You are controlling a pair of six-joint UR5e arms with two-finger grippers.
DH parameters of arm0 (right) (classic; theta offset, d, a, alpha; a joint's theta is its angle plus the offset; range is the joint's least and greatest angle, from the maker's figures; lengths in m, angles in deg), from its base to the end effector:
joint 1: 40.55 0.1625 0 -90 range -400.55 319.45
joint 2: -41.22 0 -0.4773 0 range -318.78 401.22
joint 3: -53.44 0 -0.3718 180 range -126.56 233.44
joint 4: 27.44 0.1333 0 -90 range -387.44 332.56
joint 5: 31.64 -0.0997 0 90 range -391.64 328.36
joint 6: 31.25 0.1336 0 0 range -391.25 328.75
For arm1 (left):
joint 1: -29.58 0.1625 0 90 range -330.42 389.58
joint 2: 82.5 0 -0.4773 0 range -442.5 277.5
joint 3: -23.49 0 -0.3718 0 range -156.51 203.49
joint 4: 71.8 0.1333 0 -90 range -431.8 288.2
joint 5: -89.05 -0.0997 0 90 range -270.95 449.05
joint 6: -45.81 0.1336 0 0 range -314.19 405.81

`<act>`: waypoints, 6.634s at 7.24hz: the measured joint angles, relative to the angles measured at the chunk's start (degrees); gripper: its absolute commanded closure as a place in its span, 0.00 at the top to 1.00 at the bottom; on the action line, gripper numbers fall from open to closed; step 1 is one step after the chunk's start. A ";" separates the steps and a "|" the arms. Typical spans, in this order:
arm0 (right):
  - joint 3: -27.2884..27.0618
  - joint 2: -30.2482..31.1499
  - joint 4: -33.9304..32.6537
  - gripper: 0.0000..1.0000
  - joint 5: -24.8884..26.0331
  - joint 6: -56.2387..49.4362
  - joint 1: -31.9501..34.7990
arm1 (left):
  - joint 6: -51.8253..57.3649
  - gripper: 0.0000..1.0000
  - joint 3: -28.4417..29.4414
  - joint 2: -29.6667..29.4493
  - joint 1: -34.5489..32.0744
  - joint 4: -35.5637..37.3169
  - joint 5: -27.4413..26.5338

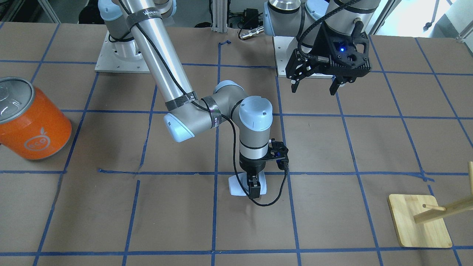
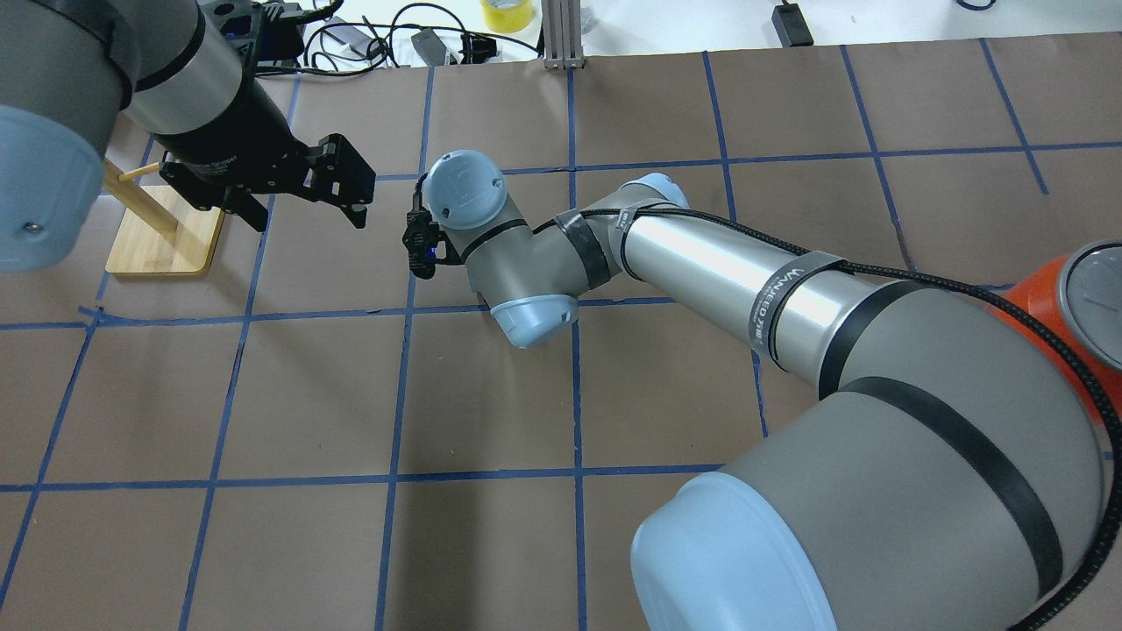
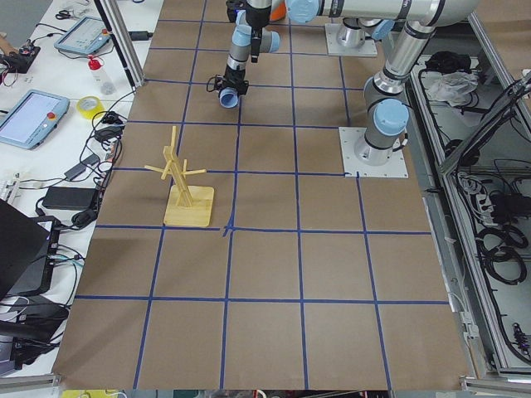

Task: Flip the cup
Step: 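Lift the cup and carry it with the right gripper toward the left gripper, then lay the cup on its side on the table and open the right gripper, then reach the left gripper to the cup's closed end while the right arm withdraws, then grasp the lying cup with the left gripper and lift it, then rotate the cup upright and set it down with the left gripper, then open the left gripper and raise it away from the cup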

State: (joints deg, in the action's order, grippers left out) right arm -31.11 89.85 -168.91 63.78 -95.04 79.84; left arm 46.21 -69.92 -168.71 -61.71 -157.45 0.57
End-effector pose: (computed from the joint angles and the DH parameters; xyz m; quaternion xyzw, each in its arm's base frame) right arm 0.4826 -0.5844 0.2012 0.7205 -0.6785 0.1160 0.0837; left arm -0.1470 -0.4474 0.5163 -0.0153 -0.9989 0.0412 0.0136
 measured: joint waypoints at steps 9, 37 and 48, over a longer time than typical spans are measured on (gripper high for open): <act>0.35 11.90 16.04 1.00 1.02 18.82 -7.08 | 12.38 1.00 -0.88 -5.90 13.23 0.25 17.82; -1.82 36.13 48.13 1.00 -4.23 62.92 -30.75 | 17.48 0.00 7.41 -32.65 7.58 25.66 -4.93; -1.87 36.18 48.13 1.00 -4.11 62.76 -30.88 | 10.56 1.00 10.74 -15.27 4.43 5.53 -0.31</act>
State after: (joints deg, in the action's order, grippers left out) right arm -32.98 126.03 -120.78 59.67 -32.28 48.96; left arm 56.77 -59.18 -183.99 -57.28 -151.93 0.26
